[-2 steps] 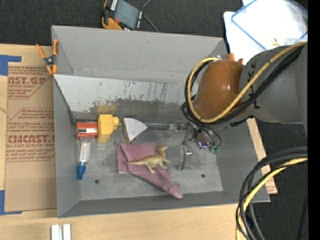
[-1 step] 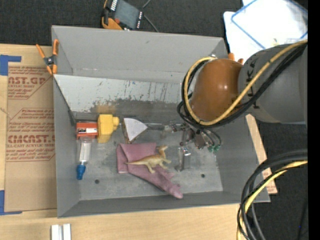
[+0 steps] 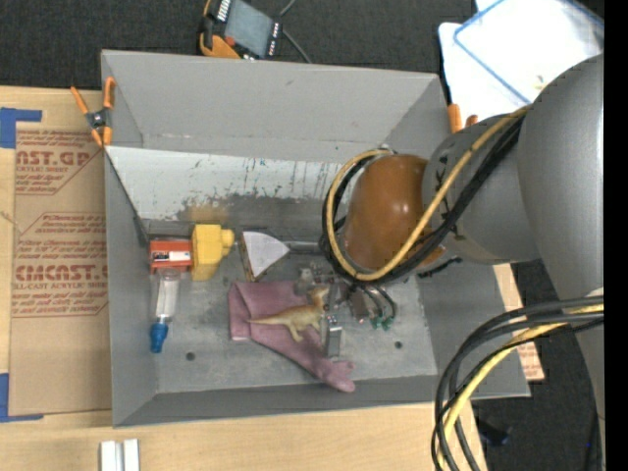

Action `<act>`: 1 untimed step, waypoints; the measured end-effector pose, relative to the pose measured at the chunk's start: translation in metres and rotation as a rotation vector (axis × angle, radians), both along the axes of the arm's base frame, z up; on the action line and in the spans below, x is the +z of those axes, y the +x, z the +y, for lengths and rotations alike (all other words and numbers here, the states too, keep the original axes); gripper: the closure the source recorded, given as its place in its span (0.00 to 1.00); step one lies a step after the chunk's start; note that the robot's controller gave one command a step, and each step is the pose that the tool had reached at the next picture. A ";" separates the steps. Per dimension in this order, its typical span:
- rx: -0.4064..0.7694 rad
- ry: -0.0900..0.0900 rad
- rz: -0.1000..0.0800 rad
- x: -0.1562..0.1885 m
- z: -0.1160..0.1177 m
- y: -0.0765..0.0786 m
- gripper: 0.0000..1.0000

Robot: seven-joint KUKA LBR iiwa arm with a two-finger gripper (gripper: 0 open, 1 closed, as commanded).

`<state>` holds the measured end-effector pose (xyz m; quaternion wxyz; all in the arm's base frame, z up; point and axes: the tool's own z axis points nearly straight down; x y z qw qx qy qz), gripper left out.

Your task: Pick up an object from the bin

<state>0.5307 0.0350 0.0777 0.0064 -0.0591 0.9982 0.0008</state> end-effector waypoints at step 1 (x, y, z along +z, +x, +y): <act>0.091 -0.001 -0.012 -0.006 0.010 -0.025 1.00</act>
Offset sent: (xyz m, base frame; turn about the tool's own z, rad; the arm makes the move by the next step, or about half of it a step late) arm 0.0000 0.0000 0.0000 0.0000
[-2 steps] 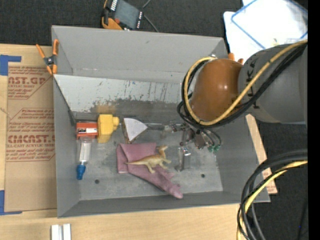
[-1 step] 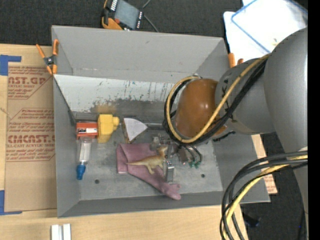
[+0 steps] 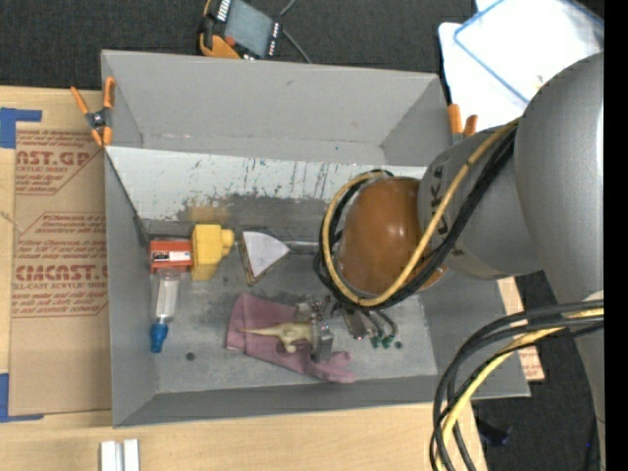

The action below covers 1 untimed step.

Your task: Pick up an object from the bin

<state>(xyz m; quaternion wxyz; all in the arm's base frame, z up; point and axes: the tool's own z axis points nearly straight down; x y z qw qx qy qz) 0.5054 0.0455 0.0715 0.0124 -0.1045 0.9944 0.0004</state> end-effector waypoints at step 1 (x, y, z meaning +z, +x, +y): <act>0.000 0.000 0.000 0.000 0.000 0.000 1.00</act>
Offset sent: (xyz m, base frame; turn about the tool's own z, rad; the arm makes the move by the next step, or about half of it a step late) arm 0.0034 0.0000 -0.0015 0.0016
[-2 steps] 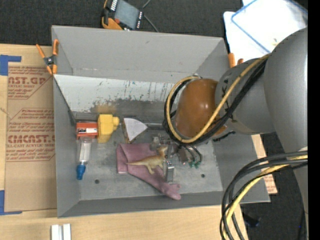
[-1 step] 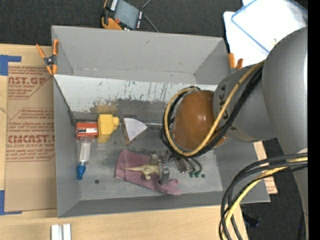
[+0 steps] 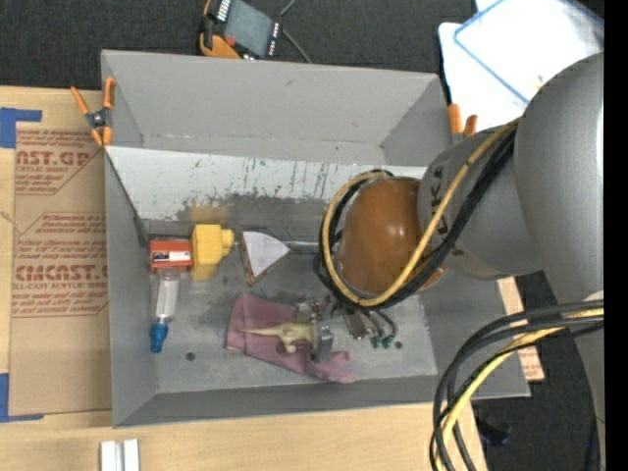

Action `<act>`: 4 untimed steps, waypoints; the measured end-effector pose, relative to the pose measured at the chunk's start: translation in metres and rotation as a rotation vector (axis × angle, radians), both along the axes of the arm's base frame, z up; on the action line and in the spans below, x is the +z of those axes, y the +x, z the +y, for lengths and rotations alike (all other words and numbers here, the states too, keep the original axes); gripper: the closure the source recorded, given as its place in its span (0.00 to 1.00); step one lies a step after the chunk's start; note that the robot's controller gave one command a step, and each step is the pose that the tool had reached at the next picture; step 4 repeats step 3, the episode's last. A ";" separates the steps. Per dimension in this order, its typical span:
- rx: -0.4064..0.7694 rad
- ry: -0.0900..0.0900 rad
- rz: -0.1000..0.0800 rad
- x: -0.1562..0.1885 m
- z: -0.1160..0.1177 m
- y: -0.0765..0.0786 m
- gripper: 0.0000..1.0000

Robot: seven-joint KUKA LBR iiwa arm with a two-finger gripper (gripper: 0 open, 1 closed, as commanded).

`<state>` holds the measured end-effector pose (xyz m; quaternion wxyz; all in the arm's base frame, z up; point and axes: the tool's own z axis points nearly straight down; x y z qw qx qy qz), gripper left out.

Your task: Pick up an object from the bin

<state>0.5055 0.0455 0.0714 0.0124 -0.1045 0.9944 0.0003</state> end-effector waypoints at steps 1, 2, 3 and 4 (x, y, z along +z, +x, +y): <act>-0.001 -0.001 0.004 -0.001 0.000 0.003 1.00; 0.002 0.000 -0.006 0.000 0.002 -0.002 1.00; 0.018 0.000 0.004 0.098 0.005 0.003 1.00; 0.018 0.000 0.004 0.098 0.005 0.003 1.00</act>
Offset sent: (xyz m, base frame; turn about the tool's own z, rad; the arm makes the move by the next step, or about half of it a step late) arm -0.0041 0.0024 -0.0014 -0.0031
